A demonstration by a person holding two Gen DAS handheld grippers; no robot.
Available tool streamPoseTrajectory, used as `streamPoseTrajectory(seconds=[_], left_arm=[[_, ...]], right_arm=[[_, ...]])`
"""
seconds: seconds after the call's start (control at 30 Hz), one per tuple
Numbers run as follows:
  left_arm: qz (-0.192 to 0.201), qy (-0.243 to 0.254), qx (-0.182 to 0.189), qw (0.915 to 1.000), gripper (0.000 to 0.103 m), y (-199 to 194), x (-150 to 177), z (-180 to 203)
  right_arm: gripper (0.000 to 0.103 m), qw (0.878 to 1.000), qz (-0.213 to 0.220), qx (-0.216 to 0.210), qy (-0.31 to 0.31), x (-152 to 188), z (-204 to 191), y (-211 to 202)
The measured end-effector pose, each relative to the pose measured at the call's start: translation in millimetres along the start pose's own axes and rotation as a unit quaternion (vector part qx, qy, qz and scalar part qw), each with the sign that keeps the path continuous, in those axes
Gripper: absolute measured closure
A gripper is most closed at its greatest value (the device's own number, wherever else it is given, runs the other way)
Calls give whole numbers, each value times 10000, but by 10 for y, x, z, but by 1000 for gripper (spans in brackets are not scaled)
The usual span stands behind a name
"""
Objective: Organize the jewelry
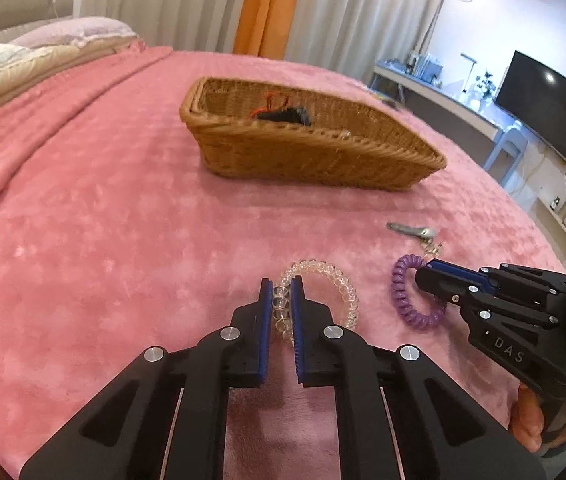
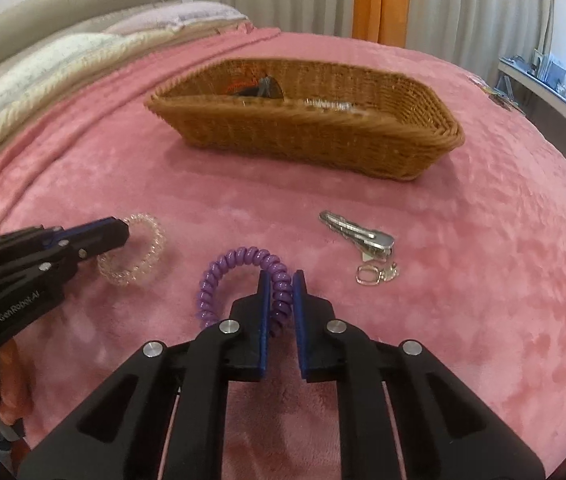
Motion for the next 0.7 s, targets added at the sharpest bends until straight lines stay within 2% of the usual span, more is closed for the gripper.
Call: streamPoseTrajectory(seconds=[0.17, 0.3, 0.53, 0.7], left_arm=[[266, 74, -17, 9996, 96, -150, -110, 90], [693, 157, 43, 9975, 96, -322, -354, 244], [1359, 232, 81, 9904, 96, -506, -1114, 341], [1529, 159, 195, 9879, 96, -328, -1517, 286]], right_arm=[[94, 9989, 318, -115, 326, -138, 119, -216], [94, 9957, 740, -67, 560, -374, 237, -467], [94, 9855, 1394, 92, 959, -1098, 528, -729], [94, 9831, 1394, 117, 1180, -1482, 655, -573]])
Point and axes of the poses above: each gripper's, at about its wrist camera, not at the fingertips, and y roughly the way its jaws point, z to its right, x to its underside, the point moved 3 cm from there along y, roughly the way its jaws point, and after that the axes turned 14 degrees about x, right-handed, at the moved point
